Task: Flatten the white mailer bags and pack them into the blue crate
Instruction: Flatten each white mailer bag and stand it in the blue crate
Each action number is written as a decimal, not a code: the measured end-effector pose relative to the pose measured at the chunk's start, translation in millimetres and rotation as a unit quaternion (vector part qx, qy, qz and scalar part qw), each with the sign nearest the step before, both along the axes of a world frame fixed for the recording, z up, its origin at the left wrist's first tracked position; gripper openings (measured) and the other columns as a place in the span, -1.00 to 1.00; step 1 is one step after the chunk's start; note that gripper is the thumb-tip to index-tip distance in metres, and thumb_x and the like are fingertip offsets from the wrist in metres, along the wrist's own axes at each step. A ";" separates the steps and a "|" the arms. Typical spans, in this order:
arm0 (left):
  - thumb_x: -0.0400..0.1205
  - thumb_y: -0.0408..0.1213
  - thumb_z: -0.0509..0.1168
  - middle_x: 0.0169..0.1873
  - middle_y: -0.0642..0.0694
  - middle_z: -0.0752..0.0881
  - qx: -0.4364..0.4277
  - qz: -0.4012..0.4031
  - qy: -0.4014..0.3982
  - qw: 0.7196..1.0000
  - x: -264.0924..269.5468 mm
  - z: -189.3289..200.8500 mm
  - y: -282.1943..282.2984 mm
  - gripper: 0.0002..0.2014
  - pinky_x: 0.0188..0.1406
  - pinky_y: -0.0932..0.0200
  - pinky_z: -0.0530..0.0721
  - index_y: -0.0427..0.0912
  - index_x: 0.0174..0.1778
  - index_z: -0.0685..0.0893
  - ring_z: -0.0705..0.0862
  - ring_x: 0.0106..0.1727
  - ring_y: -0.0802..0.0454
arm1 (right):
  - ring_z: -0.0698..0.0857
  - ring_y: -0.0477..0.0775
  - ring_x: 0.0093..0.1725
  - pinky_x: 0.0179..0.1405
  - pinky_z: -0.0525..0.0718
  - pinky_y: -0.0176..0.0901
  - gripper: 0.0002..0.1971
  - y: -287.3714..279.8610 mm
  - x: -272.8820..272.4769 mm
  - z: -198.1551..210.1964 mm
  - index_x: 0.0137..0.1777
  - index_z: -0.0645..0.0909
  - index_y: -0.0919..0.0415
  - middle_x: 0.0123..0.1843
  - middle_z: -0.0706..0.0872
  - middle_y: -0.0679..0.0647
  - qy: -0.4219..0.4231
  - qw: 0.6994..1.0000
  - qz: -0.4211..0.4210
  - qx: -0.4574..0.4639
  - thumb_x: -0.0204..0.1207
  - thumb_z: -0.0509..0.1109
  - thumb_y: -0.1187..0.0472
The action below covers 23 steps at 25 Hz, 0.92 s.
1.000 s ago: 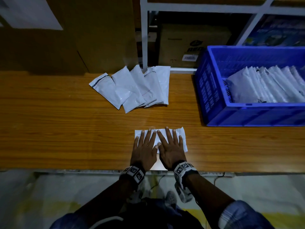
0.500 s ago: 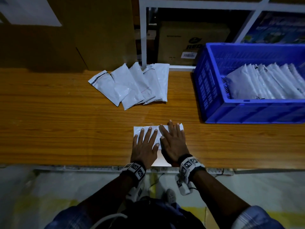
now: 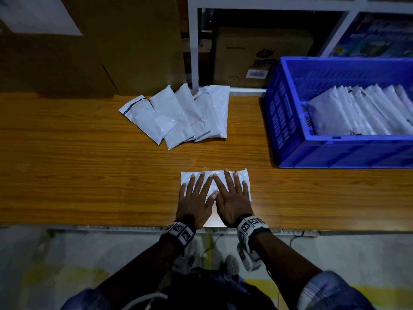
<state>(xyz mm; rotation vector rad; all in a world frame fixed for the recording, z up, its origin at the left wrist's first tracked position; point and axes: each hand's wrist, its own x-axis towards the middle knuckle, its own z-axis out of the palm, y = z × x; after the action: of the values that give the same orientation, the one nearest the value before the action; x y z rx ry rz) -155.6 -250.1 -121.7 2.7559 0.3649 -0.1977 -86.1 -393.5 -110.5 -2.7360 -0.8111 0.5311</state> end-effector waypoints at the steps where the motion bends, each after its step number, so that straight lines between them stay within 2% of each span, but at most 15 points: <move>1: 0.69 0.28 -0.51 0.72 0.11 -0.30 0.009 0.004 -0.014 1.000 0.6 1.0 0.5 -0.35 0.72 -0.21 -0.23 0.23 0.75 -0.20 -0.33 0.74 0.01 | -0.51 0.03 0.66 0.65 -0.41 0.14 -0.45 -0.3 1.7 0.0 0.69 -0.34 -0.30 0.71 -0.47 -0.10 0.008 1.000 0.003 -0.002 0.73 -0.29 -0.16; 4: 0.78 0.17 -0.33 0.77 0.00 -0.13 0.050 -0.007 -0.028 0.998 2.3 4.8 -1.7 -0.40 0.71 -0.31 -0.12 0.14 0.77 -0.04 -0.21 0.77 -0.11 | -0.53 0.05 0.65 0.62 -0.46 0.14 -0.44 -0.8 5.2 -0.2 0.68 -0.38 -0.30 0.68 -0.52 -0.11 0.031 0.999 0.008 -0.005 0.72 -0.29 -0.15; 6: 0.80 0.12 -0.31 0.77 -0.03 -0.04 0.057 -0.013 -0.034 0.998 -0.9 0.0 -3.6 -0.42 0.69 -0.36 -0.04 0.11 0.77 0.02 -0.16 0.77 -0.14 | -0.56 0.03 0.63 0.60 -0.49 0.13 -0.44 -0.6 5.5 -0.1 0.66 -0.40 -0.33 0.67 -0.55 -0.13 0.047 0.999 0.012 -0.003 0.72 -0.26 -0.13; 9: 0.78 0.16 -0.25 0.76 0.07 -0.19 0.036 -0.003 -0.025 0.999 -5.9 -9.3 -2.5 -0.43 0.68 -0.35 -0.22 0.24 0.76 -0.11 -0.32 0.75 -0.07 | -0.56 0.01 0.64 0.61 -0.47 0.13 -0.45 -4.8 5.7 4.1 0.66 -0.38 -0.35 0.67 -0.55 -0.16 0.051 0.998 0.017 0.025 0.73 -0.26 -0.15; 12: 0.77 0.16 -0.18 0.77 0.10 -0.12 0.025 0.007 -0.028 0.999 -5.8 -12.1 0.4 -0.42 0.70 -0.33 -0.17 0.27 0.75 -0.06 -0.23 0.77 -0.05 | -0.52 0.06 0.66 0.62 -0.44 0.14 -0.46 -11.1 4.7 6.8 0.68 -0.33 -0.31 0.69 -0.48 -0.13 0.022 0.998 -0.014 0.060 0.74 -0.26 -0.18; 17: 0.73 0.18 -0.18 0.76 0.12 -0.10 0.022 0.009 -0.028 0.999 -2.8 -14.5 2.4 -0.40 0.69 -0.33 -0.13 0.29 0.75 -0.03 -0.18 0.77 -0.05 | -0.44 0.04 0.69 0.66 -0.36 0.18 -0.43 -12.9 -1.7 -5.5 0.68 -0.39 -0.29 0.72 -0.43 -0.07 -0.010 0.999 -0.042 0.009 0.71 -0.30 -0.21; 20: 0.75 0.17 -0.13 0.77 0.05 -0.04 0.038 -0.007 -0.043 0.998 -3.7 -11.8 3.1 -0.39 0.68 -0.36 -0.14 0.20 0.76 0.05 -0.14 0.78 -0.12 | -0.43 0.05 0.69 0.67 -0.34 0.19 -0.43 -10.4 -1.1 -5.9 0.68 -0.40 -0.27 0.72 -0.44 -0.06 -0.022 0.999 -0.049 -0.002 0.71 -0.31 -0.20; 23: 0.77 0.05 -0.08 0.77 -0.07 0.03 0.070 -0.029 -0.063 0.995 -1.3 -5.0 -4.5 -0.40 0.68 -0.38 -0.04 0.05 0.77 0.11 -0.10 0.77 -0.22 | -0.42 0.07 0.69 0.66 -0.33 0.21 -0.43 -9.4 -0.5 -4.5 0.68 -0.41 -0.26 0.71 -0.45 -0.04 -0.020 0.999 -0.043 -0.010 0.72 -0.30 -0.19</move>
<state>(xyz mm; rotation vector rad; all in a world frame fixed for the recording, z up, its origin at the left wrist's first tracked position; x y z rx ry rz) -156.9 -254.6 -126.7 2.9006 0.2747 -0.0112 -86.6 -402.9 -115.0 -2.7939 -0.6958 0.4712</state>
